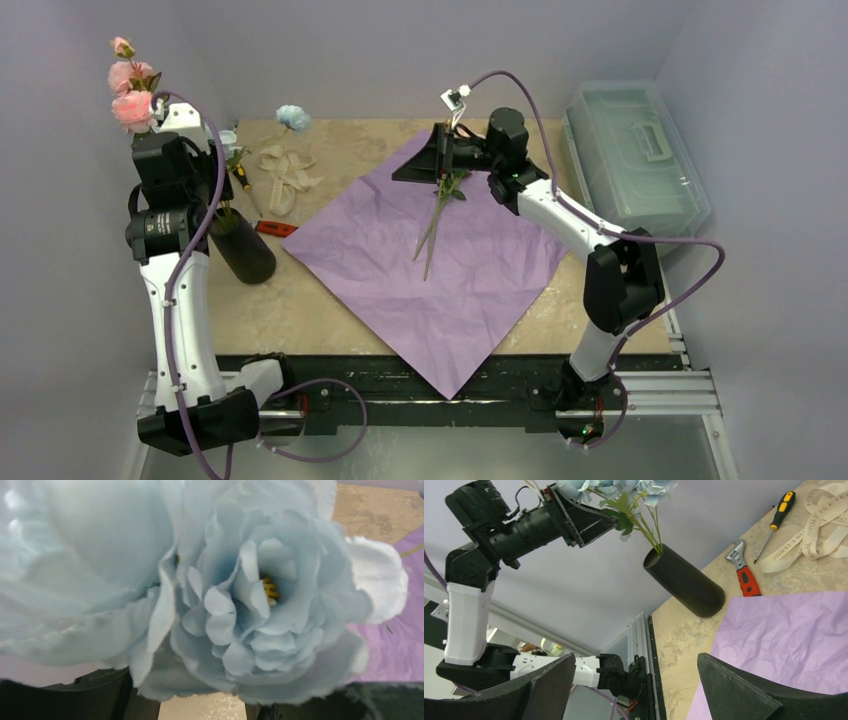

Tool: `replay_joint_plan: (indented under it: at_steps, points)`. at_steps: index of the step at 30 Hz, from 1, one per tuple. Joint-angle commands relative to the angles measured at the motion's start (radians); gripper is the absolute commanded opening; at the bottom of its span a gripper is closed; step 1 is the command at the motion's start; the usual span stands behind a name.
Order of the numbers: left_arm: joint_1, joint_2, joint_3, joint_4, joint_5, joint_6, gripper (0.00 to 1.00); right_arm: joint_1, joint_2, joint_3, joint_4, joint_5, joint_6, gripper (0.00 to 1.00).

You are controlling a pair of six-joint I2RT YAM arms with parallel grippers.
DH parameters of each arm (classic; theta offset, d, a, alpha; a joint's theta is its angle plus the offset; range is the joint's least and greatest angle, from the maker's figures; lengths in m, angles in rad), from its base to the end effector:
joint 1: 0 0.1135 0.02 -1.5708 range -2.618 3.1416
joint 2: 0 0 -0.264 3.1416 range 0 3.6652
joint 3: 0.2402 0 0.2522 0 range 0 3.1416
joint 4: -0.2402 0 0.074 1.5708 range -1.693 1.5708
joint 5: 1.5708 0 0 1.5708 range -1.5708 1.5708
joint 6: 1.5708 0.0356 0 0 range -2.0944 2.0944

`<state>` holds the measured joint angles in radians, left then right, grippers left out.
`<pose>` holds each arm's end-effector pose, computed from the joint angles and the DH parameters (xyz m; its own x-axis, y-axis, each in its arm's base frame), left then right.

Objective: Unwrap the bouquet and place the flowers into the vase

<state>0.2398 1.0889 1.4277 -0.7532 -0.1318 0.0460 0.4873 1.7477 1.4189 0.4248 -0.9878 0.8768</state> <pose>0.2017 0.0541 0.4414 -0.4069 -0.0526 -0.9120 -0.3339 0.9378 0.0950 0.3491 0.2186 0.3600 -0.7084 0.1035 -0.6982 -0.6996 0.0278 0.7140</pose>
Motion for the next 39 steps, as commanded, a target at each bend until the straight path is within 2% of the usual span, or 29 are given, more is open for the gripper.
replay_joint_plan:
  at_steps: [1,5,9,12,20,24,28,31,35,39]
  points:
    - [0.004,-0.012,0.057,-0.107,0.073,0.021,0.53,-0.007,-0.032,-0.011,-0.019,0.0,-0.045,0.96]
    - [0.003,-0.027,0.086,-0.153,0.171,0.054,0.61,-0.008,-0.034,-0.014,-0.043,0.009,-0.063,0.96]
    - [0.004,-0.051,0.139,-0.199,0.314,0.12,0.76,-0.007,-0.032,-0.015,-0.064,0.016,-0.076,0.96]
    - [0.004,-0.056,0.187,-0.236,0.383,0.171,0.81,-0.008,-0.03,-0.014,-0.078,0.022,-0.086,0.96]
    - [0.004,-0.006,0.287,-0.279,0.608,0.232,0.82,-0.007,-0.03,-0.005,-0.168,0.063,-0.156,0.95]
    - [0.004,0.059,0.302,-0.286,0.755,0.24,0.82,-0.011,-0.029,0.036,-0.331,0.152,-0.277,0.92]
    - [0.001,0.13,0.297,-0.235,0.868,0.197,0.82,-0.026,-0.013,0.089,-0.52,0.321,-0.394,0.87]
    - [-0.023,0.151,0.262,-0.152,0.88,0.172,0.81,-0.065,-0.003,0.092,-0.574,0.431,-0.385,0.82]
    - [-0.119,0.179,0.234,-0.071,0.827,0.176,0.81,-0.115,0.017,0.095,-0.597,0.553,-0.384,0.75]
    - [-0.224,0.205,0.213,-0.011,0.756,0.197,0.81,-0.117,0.094,0.2,-0.678,0.784,-0.355,0.65]
